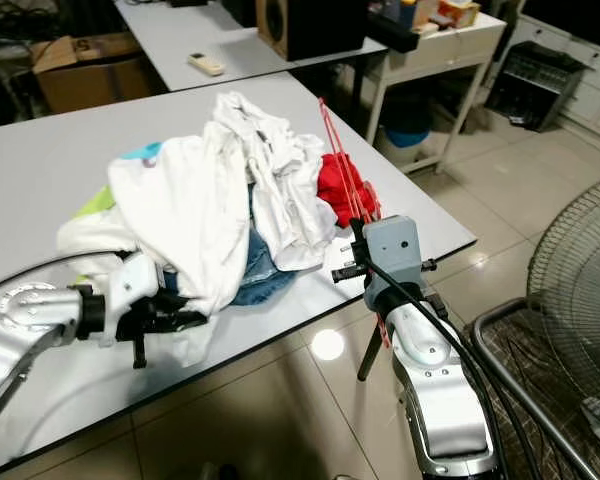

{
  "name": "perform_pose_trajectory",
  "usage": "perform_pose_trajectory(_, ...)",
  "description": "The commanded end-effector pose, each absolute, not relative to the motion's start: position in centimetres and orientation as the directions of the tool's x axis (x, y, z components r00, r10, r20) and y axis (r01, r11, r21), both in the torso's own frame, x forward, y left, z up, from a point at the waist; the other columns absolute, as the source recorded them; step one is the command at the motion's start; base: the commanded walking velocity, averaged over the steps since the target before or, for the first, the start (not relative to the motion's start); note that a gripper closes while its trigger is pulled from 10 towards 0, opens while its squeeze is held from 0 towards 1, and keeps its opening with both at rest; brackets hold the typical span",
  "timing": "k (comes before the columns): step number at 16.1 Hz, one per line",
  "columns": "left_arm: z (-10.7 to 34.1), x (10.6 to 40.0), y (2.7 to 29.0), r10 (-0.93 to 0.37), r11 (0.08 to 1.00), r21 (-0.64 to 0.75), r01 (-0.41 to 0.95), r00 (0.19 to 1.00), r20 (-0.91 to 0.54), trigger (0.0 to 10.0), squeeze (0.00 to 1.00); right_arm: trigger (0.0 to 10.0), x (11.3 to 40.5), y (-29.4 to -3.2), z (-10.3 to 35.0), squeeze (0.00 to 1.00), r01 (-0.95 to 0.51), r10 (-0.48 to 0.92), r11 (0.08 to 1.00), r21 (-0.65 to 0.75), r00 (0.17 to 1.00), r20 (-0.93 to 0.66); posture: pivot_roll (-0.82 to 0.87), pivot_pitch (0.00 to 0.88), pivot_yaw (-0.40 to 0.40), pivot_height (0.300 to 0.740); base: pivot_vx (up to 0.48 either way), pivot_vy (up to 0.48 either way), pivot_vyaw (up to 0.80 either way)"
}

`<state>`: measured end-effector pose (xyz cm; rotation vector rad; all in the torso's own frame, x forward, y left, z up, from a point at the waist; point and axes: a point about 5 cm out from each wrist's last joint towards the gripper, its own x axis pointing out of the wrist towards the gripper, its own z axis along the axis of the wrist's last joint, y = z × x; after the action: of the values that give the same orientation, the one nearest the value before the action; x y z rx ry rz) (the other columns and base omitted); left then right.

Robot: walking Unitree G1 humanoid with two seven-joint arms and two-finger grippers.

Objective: Hang hanger

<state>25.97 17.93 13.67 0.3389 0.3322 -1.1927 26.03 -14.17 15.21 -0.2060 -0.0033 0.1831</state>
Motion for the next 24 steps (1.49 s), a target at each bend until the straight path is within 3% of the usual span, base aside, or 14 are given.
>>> perform_pose_trajectory(1, 14.4, 25.4, 17.7, -0.871, 0.306, 0.048, 0.951, 0.300, -0.388, 10.0, 1.00, 10.0, 26.0, -14.6, 15.4, 0.00, -0.155, 0.158, 0.965, -0.212, 0.987, -0.001, -0.01, 0.015, 0.024, 0.740, 0.000, 0.000, 0.00)
perform_pose_trajectory(3, 15.4, 24.7, 17.3, -0.907, 0.288, -0.001, 0.958, 0.272, -0.321, 10.0, 1.00, 10.0, 26.1, -14.6, 15.4, 0.00, -0.152, 0.155, 0.966, -0.208, 0.988, -0.001, 0.00, 0.016, 0.023, 0.740, 0.000, 0.000, 0.00)
perform_pose_trajectory(6, 17.7, 25.2, 16.5, -0.937, 0.328, -0.050, 0.943, 0.319, -0.142, 10.0, 1.00, 10.0, 26.2, -14.4, 15.3, 0.00, -0.155, 0.158, 0.967, -0.202, 0.987, -0.001, 0.01, 0.018, 0.022, 0.740, 0.000, 0.000, 0.00)
perform_pose_trajectory(7, 18.3, 25.7, 16.0, -0.930, 0.358, -0.039, 0.933, 0.353, -0.100, 10.0, 1.00, 10.0, 26.3, -14.3, 15.3, 0.00, -0.155, 0.159, 0.967, -0.201, 0.987, 0.000, 0.02, 0.019, 0.023, 0.740, 0.000, 0.000, 0.00)
perform_pose_trajectory(9, 18.5, 28.2, 14.2, -0.855, 0.513, 0.040, 0.858, 0.514, -0.070, 10.0, 1.00, 10.0, 26.4, -14.4, 15.3, 0.00, -0.147, 0.150, 0.970, -0.196, 0.989, 0.003, 0.02, 0.017, 0.021, 0.740, 0.000, 0.000, 0.00)
perform_pose_trajectory(11, 17.2, 29.1, 11.7, -0.845, 0.516, 0.064, 0.854, 0.520, -0.123, 10.0, 0.00, 10.0, 26.5, -14.3, 15.3, 0.00, -0.145, 0.149, 0.970, -0.196, 0.989, 0.005, 0.02, 0.017, 0.023, 0.740, 0.000, 0.000, 0.00)
perform_pose_trajectory(12, 17.0, 29.4, 11.4, -0.836, 0.530, 0.074, 0.845, 0.535, -0.124, 10.0, 0.00, 10.0, 26.5, -14.3, 15.3, 0.00, -0.144, 0.148, 0.970, -0.196, 0.989, 0.006, 0.02, 0.016, 0.024, 0.740, 0.000, 0.000, 0.00)
perform_pose_trajectory(15, 14.7, 32.4, 10.3, -0.622, 0.710, 0.241, 0.662, 0.749, -0.227, 10.0, 0.00, 10.0, 26.3, -14.8, 15.4, 0.00, -0.120, 0.124, 0.973, -0.199, 0.992, 0.011, 0.01, 0.015, 0.034, 0.740, 0.000, 0.000, 0.00)
perform_pose_trajectory(19, 13.3, 33.6, 10.8, -0.491, 0.751, 0.360, 0.554, 0.832, -0.256, 10.0, 0.00, 10.0, 26.1, -15.1, 15.4, 0.00, -0.104, 0.108, 0.974, -0.200, 0.994, 0.011, -0.01, 0.017, 0.039, 0.740, 0.000, 0.000, 0.00)
perform_pose_trajectory(20, 13.2, 33.6, 10.8, -0.484, 0.750, 0.367, 0.551, 0.834, -0.264, 9.6, 0.00, 10.0, 26.0, -15.1, 15.4, 0.00, -0.103, 0.107, 0.974, -0.200, 0.994, 0.010, -0.01, 0.019, 0.038, 0.740, 0.000, 0.000, 0.00)
perform_pose_trajectory(21, 13.0, 33.6, 10.9, -0.478, 0.743, 0.384, 0.548, 0.836, -0.269, 7.8, 0.00, 10.0, 26.0, -15.2, 15.4, 0.00, -0.104, 0.108, 0.974, -0.202, 0.994, 0.009, -0.01, 0.020, 0.035, 0.740, 0.000, 0.000, 0.00)
perform_pose_trajectory(22, 12.9, 33.6, 11.0, -0.475, 0.742, 0.390, 0.546, 0.838, -0.268, 7.8, 0.00, 10.0, 26.0, -15.2, 15.4, 0.00, -0.104, 0.108, 0.974, -0.202, 0.994, 0.008, -0.01, 0.020, 0.035, 0.740, 0.000, 0.000, 0.00)
perform_pose_trajectory(24, 12.5, 33.9, 11.2, -0.439, 0.736, 0.437, 0.518, 0.855, -0.276, 5.8, 0.00, 10.0, 26.1, -15.1, 15.4, 0.00, -0.108, 0.112, 0.973, -0.202, 0.994, 0.007, -0.01, 0.025, 0.028, 0.740, 0.000, 0.000, 0.00)
